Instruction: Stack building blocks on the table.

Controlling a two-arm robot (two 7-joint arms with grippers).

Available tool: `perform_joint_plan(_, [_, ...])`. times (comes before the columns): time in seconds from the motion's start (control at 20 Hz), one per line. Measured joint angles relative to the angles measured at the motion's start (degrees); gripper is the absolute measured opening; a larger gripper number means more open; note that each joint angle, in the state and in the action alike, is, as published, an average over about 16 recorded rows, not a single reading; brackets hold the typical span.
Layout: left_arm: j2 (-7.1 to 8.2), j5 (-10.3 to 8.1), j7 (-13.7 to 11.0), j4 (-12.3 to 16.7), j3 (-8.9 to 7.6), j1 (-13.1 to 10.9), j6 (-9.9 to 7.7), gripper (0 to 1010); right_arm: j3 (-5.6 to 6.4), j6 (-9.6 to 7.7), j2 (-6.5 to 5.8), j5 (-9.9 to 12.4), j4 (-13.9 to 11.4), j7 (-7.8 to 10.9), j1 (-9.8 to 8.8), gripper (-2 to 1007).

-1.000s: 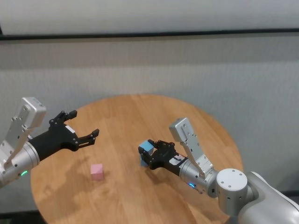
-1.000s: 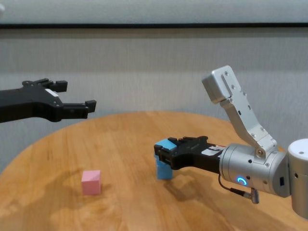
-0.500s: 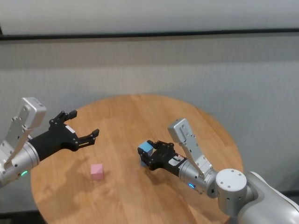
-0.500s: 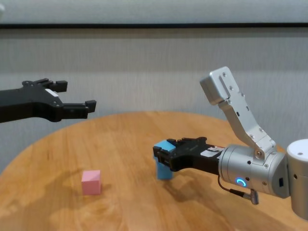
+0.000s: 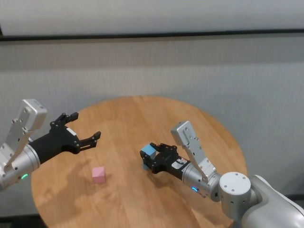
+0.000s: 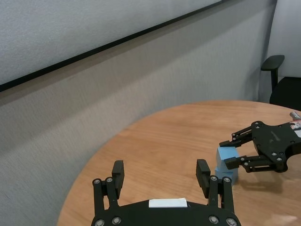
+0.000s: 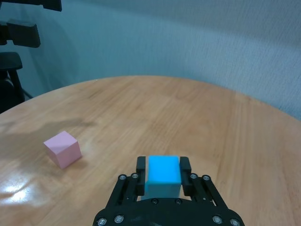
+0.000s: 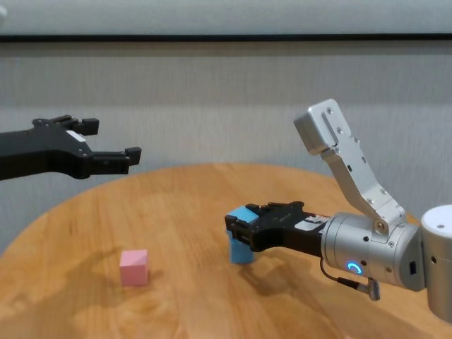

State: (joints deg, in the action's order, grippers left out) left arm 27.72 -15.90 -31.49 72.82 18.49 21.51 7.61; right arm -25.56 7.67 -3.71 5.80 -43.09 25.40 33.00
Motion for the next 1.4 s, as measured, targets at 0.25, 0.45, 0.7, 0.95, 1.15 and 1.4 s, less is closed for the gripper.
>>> perform_joint_plan(0.25, [0.0,0.0,0.0,0.0,0.0,0.0,0.0,1003,0.23,0.18,0.03,0.13,-0.06,-0.06,0.03,549])
perform_joint_plan(0.45, [0.0,0.0,0.0,0.0,0.0,0.0,0.0,1003,0.61,0.29,-0.15,0.34,-0.87,-0.32,-0.13,678])
perform_joint_plan(0.7, [0.0,0.0,0.0,0.0,0.0,0.0,0.0,1003,1.47,0.18,-0.99,0.79,-3.67,-0.98,-0.81,841])
perform_joint_plan(0.95, [0.0,0.0,0.0,0.0,0.0,0.0,0.0,1003,2.91,-0.32,-2.81,1.48,-8.85,-2.02,-2.34,949])
perform_joint_plan(1.15, [0.0,0.0,0.0,0.0,0.0,0.0,0.0,1003,4.46,-1.02,-5.11,2.13,-14.12,-2.93,-4.48,992])
perform_joint_plan(1.4, [0.0,0.0,0.0,0.0,0.0,0.0,0.0,1003,6.63,-1.7,-8.13,3.14,-19.61,-3.79,-7.67,1004])
